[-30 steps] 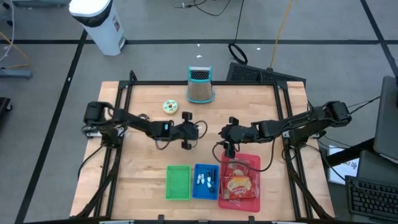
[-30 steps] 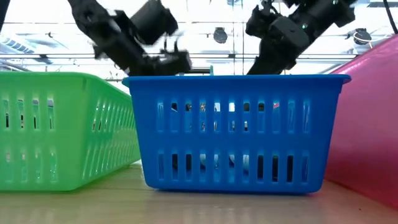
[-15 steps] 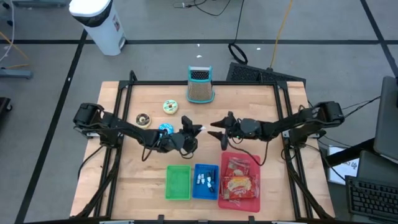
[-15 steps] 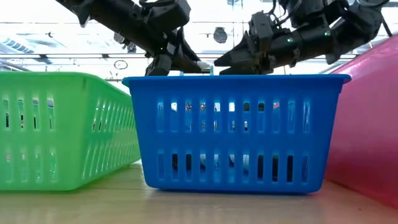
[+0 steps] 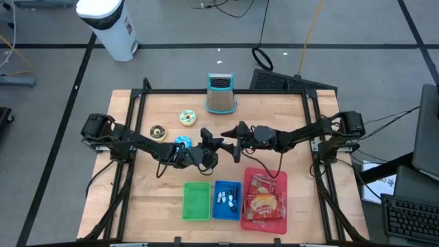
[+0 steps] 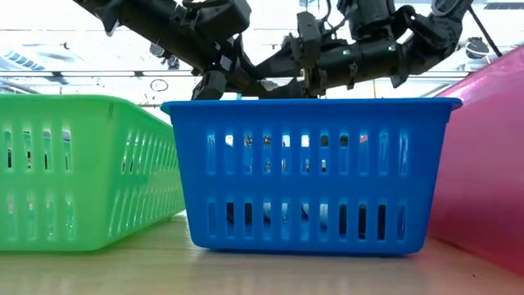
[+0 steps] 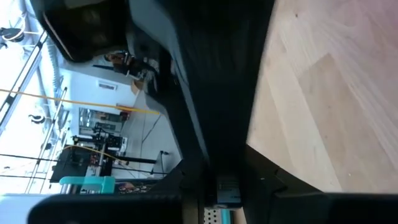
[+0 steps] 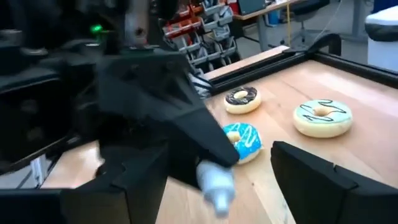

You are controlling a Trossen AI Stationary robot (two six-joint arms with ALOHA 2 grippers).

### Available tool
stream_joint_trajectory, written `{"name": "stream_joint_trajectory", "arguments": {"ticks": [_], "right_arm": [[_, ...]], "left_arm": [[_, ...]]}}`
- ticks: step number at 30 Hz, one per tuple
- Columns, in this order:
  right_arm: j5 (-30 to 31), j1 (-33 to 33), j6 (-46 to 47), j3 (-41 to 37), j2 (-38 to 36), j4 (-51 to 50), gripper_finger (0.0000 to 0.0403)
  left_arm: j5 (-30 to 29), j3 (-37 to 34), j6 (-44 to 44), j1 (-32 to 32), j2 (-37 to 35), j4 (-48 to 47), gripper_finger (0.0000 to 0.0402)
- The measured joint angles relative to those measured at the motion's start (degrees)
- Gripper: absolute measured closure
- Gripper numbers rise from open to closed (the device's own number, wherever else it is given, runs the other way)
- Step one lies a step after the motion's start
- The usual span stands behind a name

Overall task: Pick & Place Food Item
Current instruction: Put the purple food coloring bottle into the blue bin

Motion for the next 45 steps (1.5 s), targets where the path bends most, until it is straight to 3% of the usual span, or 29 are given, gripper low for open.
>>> {"name": "stream_joint_trajectory", "arguments": {"ticks": [7, 12, 17, 25, 28, 33, 36, 42, 45], "right_arm": [[-4.3, -0.4, 0.6, 2.0, 3.6, 4.1, 0.0182], [-4.5, -0.3, 0.3, 2.0, 4.0, 6.7, 0.0238], [-5.0, -0.3, -1.3, 2.0, 3.9, 7.2, 0.0295], [-6.4, -0.3, -1.8, 1.9, 3.8, 7.7, 0.0316], [-6.3, -0.5, -1.8, 1.9, 3.8, 8.0, 0.0323], [-5.7, -1.9, -2.5, 2.0, 3.6, 8.0, 0.0329], [-5.7, -2.7, -2.5, 1.9, 3.6, 7.6, 0.0337], [-7.3, -3.4, -2.2, 1.9, 3.6, 6.6, 0.034], [-8.3, -3.3, -1.8, 1.9, 3.6, 6.4, 0.034]], "left_arm": [[-0.4, 0.0, -0.8, -0.2, 0.0, 0.6, 0.0332], [-1.3, 0.0, -0.2, -0.7, 0.0, 2.4, 0.0341], [-3.0, 0.0, 0.2, -1.3, 0.0, 4.1, 0.0326], [-3.9, 0.0, -3.5, -2.1, 0.0, 5.3, 0.0315], [-4.1, 0.0, -8.6, -2.1, 0.0, 5.2, 0.0291], [-4.4, 0.1, -17.8, -2.5, -0.6, 5.3, 0.0218], [-3.3, 0.8, -23.2, -2.5, -2.2, 0.7, 0.0177], [8.0, 1.1, -34.7, -2.3, -8.8, -8.0, 0.013], [8.6, 1.1, -37.4, -2.2, -13.5, -13.4, 0.0128]]}}
